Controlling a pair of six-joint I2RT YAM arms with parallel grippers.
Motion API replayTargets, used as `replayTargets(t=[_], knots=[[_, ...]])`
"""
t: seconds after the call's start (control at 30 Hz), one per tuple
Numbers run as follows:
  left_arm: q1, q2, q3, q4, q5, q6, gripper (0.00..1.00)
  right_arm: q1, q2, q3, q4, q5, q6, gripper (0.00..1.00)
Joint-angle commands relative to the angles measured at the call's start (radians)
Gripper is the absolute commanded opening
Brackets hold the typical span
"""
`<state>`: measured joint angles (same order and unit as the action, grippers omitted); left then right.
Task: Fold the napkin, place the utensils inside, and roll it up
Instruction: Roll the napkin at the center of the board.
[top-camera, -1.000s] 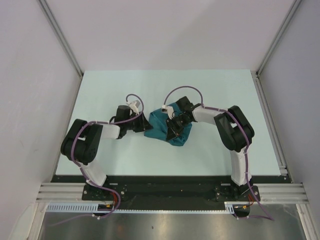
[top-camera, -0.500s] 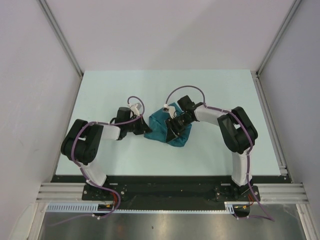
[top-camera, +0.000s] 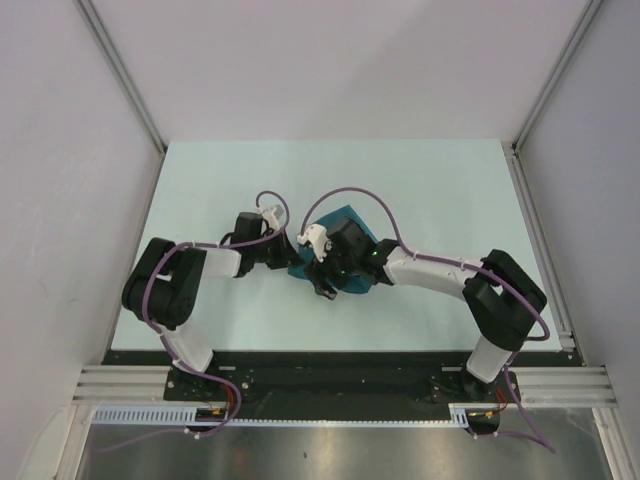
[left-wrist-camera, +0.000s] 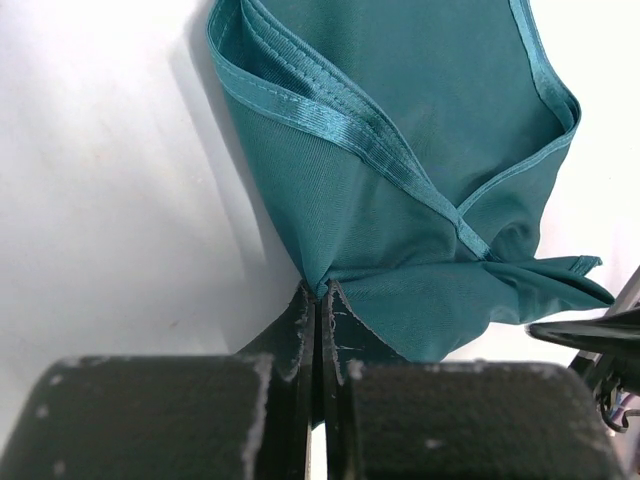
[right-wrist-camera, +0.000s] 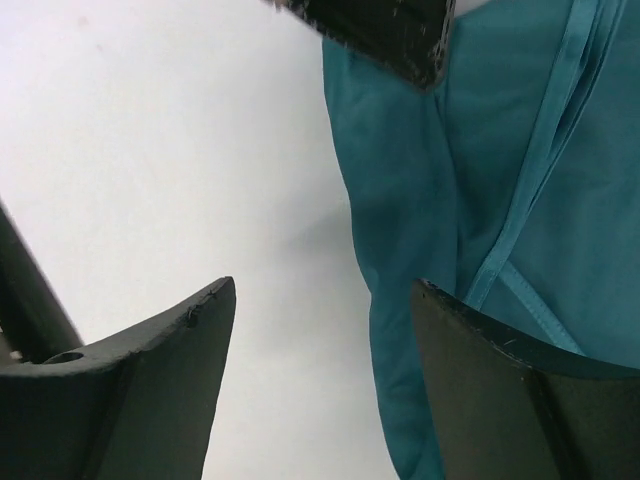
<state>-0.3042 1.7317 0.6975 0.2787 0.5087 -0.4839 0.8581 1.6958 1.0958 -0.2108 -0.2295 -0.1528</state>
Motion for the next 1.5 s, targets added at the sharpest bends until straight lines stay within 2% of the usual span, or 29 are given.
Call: replayTargets(t=[0.0, 0.17, 0.5, 0.77, 1.03, 1.27, 1.47], knots=[[-0.007, 0.014, 0.017, -0.073, -0.018, 0.042, 0.00, 0.022, 0.005, -0.033, 0.085, 0.202, -0.013, 0.75], [-0.007, 0.014, 0.020, -0.079, -0.022, 0.047, 0.00, 0.041, -0.062, -0.126, 0.111, 0.275, 0.048, 0.75], [-0.007, 0.012, 0.028, -0.088, -0.027, 0.051, 0.00, 0.001, -0.153, -0.226, 0.097, 0.271, 0.127, 0.73], [-0.007, 0.011, 0.028, -0.090, -0.030, 0.053, 0.00, -0.034, -0.206, -0.240, 0.080, 0.272, 0.130, 0.73], [-0.007, 0.012, 0.031, -0.093, -0.029, 0.054, 0.00, 0.022, -0.324, -0.189, 0.037, 0.248, 0.148, 0.72], [-0.007, 0.008, 0.034, -0.099, -0.030, 0.054, 0.00, 0.033, -0.279, -0.211, 0.022, 0.127, 0.210, 0.68], [-0.007, 0.006, 0.034, -0.104, -0.032, 0.056, 0.00, 0.027, -0.252, -0.237, 0.011, 0.133, 0.233, 0.67]])
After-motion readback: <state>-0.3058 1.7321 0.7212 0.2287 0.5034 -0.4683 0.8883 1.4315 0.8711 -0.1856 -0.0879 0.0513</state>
